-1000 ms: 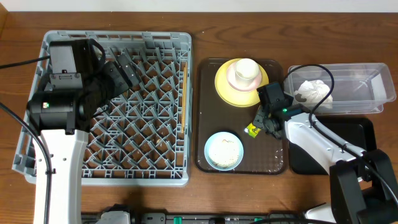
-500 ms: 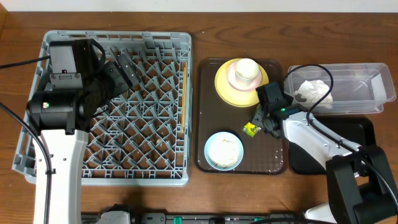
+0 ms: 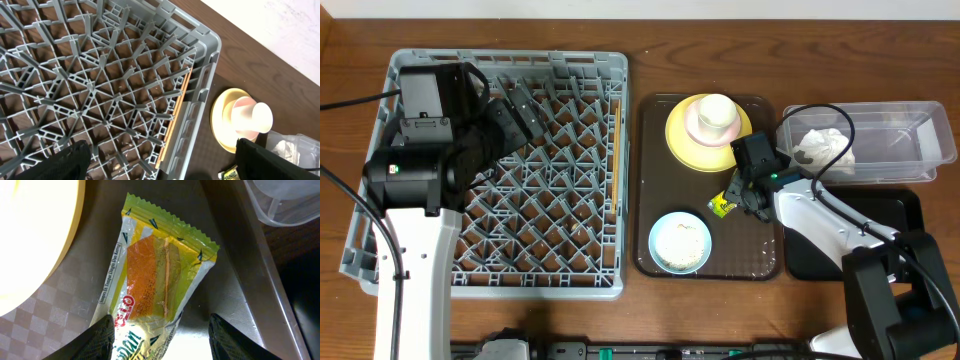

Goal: Sort waste into correct bins and load items into the dishwasher rack
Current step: 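Close the right gripper on the snack wrapper and lift it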

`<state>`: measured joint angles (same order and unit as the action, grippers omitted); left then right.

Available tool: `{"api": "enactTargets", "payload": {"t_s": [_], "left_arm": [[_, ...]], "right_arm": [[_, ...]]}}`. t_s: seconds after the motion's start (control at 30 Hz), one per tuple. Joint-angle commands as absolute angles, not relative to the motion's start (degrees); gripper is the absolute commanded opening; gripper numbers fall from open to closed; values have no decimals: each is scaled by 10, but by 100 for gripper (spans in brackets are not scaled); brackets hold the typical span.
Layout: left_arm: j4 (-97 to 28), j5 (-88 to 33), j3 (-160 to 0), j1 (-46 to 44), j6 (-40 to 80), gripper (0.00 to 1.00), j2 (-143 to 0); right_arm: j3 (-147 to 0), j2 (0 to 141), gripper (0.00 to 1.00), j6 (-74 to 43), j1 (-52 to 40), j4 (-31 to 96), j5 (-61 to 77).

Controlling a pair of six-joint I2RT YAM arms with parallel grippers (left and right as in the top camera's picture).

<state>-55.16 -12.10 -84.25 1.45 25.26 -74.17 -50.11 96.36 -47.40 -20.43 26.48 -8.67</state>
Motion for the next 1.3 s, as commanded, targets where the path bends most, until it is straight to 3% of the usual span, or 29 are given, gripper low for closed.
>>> {"api": "enactTargets", "payload": {"t_s": [0.0, 0.37, 0.93, 1.03, 1.27], "left_arm": [[-552, -124, -846, 17, 247, 93, -743], [-552, -124, -846, 17, 247, 94, -743], [-552, -124, -846, 17, 247, 94, -743], [-552, -124, -846, 17, 247, 94, -743], [-552, -124, -846, 17, 247, 94, -743]], "right_arm": [[-498, 940, 58, -488, -212, 263, -90], [-498, 921, 65, -509, -212, 261, -92], [-498, 1002, 64, -531, -241, 239, -92], [-498, 1004, 56, -531, -241, 240, -92], [-498, 978, 21, -516, -241, 240, -62]]}}
